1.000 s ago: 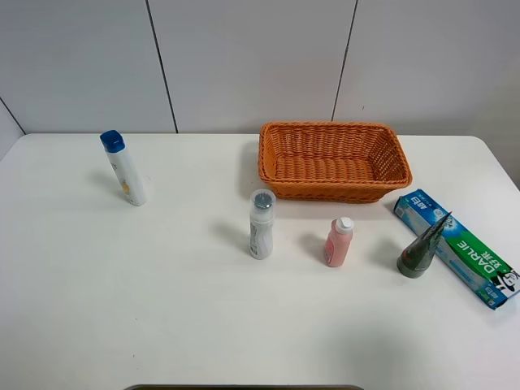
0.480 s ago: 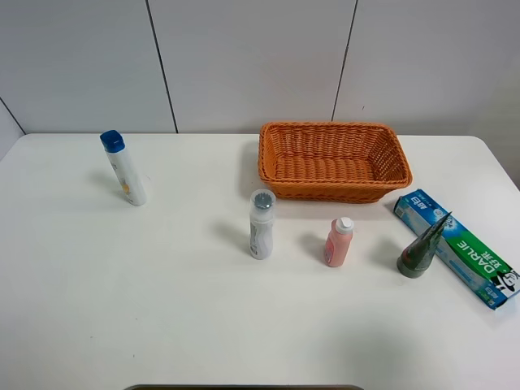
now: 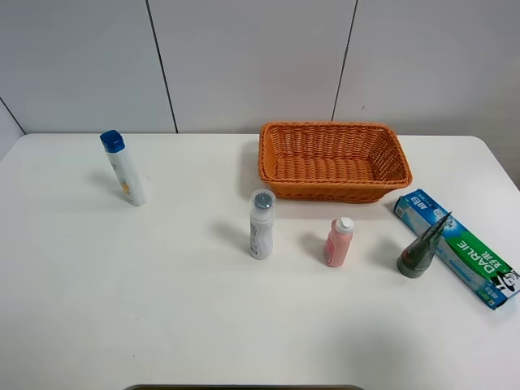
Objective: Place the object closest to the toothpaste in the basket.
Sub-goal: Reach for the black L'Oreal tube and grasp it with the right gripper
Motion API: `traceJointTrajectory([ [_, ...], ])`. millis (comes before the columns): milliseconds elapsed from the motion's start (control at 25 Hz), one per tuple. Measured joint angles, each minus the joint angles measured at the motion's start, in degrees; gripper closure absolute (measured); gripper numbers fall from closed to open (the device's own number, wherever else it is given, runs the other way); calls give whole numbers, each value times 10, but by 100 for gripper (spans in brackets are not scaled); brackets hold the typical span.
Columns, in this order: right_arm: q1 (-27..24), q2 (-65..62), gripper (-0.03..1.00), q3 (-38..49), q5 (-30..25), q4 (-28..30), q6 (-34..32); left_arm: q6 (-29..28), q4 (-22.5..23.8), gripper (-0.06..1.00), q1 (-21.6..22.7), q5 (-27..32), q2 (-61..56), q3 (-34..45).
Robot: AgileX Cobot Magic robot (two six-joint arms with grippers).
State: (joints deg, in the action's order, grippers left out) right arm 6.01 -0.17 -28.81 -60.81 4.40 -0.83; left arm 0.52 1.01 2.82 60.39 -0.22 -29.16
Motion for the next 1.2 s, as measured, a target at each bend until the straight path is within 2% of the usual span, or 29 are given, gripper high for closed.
traceJointTrajectory([
  [240,0,32,34,0,2,0,0,0,0,0,0,0,0,0],
  [520,0,171,34,-59,2,-3,-7,0,0,0,0,0,0,0],
  [800,0,318,34,-148,-15,-12,-87,0,0,0,0,0,0,0],
  [1200,0,506,34,-263,-86,-16,-188,0,0,0,0,0,0,0],
])
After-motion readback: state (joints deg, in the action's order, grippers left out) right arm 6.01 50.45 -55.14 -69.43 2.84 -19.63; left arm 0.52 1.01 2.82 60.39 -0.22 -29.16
